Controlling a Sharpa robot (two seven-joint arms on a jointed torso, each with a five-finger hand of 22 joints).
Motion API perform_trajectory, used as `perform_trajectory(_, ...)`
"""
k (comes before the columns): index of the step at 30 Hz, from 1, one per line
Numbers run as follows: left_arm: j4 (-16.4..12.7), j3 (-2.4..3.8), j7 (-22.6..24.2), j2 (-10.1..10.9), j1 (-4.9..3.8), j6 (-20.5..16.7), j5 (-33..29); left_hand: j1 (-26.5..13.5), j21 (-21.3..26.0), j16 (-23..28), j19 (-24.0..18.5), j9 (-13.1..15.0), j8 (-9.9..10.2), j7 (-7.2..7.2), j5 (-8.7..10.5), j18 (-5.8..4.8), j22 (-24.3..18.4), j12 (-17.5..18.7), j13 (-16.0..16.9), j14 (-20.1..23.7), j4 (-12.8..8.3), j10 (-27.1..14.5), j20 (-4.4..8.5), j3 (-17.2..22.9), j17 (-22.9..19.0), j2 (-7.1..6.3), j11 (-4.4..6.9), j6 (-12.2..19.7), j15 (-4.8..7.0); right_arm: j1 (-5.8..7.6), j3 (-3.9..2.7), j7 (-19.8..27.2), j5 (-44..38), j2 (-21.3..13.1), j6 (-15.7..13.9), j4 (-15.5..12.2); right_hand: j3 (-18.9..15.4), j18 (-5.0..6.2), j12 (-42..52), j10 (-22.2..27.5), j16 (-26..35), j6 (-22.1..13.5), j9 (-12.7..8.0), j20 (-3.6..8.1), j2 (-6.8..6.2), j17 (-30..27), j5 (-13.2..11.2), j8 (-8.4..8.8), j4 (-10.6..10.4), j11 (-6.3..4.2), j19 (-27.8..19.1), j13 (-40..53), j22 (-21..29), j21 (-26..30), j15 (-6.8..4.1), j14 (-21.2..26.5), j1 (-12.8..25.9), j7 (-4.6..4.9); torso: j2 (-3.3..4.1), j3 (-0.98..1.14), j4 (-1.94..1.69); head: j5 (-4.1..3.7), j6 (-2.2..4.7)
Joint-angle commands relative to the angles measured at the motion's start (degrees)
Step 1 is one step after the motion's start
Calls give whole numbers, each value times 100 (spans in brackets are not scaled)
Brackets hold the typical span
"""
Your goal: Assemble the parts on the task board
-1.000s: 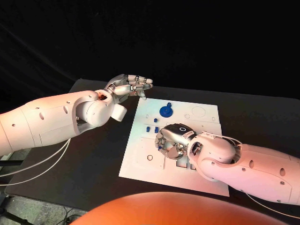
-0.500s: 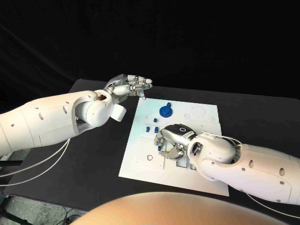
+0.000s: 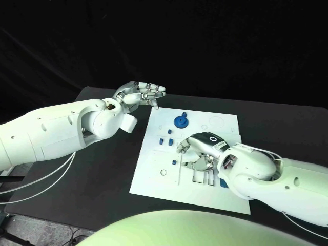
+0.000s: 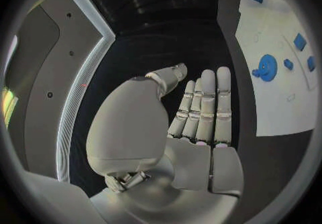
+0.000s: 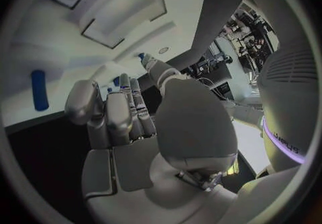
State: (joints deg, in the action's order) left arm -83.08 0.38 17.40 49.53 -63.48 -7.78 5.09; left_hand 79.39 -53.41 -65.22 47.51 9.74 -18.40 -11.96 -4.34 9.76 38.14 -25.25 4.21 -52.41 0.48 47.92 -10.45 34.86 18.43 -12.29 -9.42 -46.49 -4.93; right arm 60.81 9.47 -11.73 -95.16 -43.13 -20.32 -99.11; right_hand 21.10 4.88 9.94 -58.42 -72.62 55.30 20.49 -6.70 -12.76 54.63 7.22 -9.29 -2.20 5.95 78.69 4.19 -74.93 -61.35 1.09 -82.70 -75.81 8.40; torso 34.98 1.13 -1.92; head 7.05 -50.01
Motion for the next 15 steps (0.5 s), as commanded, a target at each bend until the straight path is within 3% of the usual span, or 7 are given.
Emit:
perform_trajectory(1,-4,4,21,0,-4,80,14,44,30,39,41,-5,27,-95,-24,81,-5,-34,-5,3,6,-43,11,-40,-5,17,-4,49,-14,202,-25,-109,299,-272,-48,-166,-42,24,76,-39,-65,57,-17,4,13,94,36,29,-17,-43,101,12,-664,-159,-33,-56,-74,7,-3,-7,6,-76,1)
perform_trajectory(6,7,4,22,-4,-4,87,14,50,35,42,42,-5,25,-95,-25,81,-9,-40,-5,6,2,-52,11,-45,-9,19,-4,50,-14,533,-42,-181,515,-663,76,-194,-68,-3,154,-78,-155,61,-35,14,-21,227,29,48,-48,-54,170,10,-715,-303,-42,-100,-81,6,-9,-11,15,-156,1)
perform_trajectory(9,16,4,25,-12,-3,93,14,50,35,42,42,-5,25,-95,-25,81,-9,-40,-5,6,2,-52,11,-45,-9,19,-4,50,-14,634,-45,-207,536,-782,184,-78,-237,0,194,-4,-191,48,-58,18,-72,257,31,77,-103,-53,168,-13,-717,-280,-41,-106,-99,-24,-17,-15,26,-183,1)
perform_trajectory(14,22,3,27,-18,-3,103,14,50,35,42,42,-5,25,-95,-25,81,-9,-40,-5,6,2,-52,11,-45,-9,19,-4,50,-14,667,-45,-229,459,-832,354,90,-1402,29,389,281,-200,-66,-123,-9,62,184,62,190,-572,-16,116,-31,-696,-102,5,-67,-580,-20,-12,-8,18,-205,1)
perform_trajectory(15,23,3,26,-17,-3,104,14,50,35,42,42,-5,25,-95,-25,81,-9,-40,-5,6,2,-52,11,-45,-9,19,-4,50,-14,656,-44,-233,443,-834,390,116,-1462,28,399,300,-200,-87,-129,-16,47,179,58,202,-622,-12,113,-33,-694,-87,0,-66,-610,-9,-10,-7,15,-207,1)
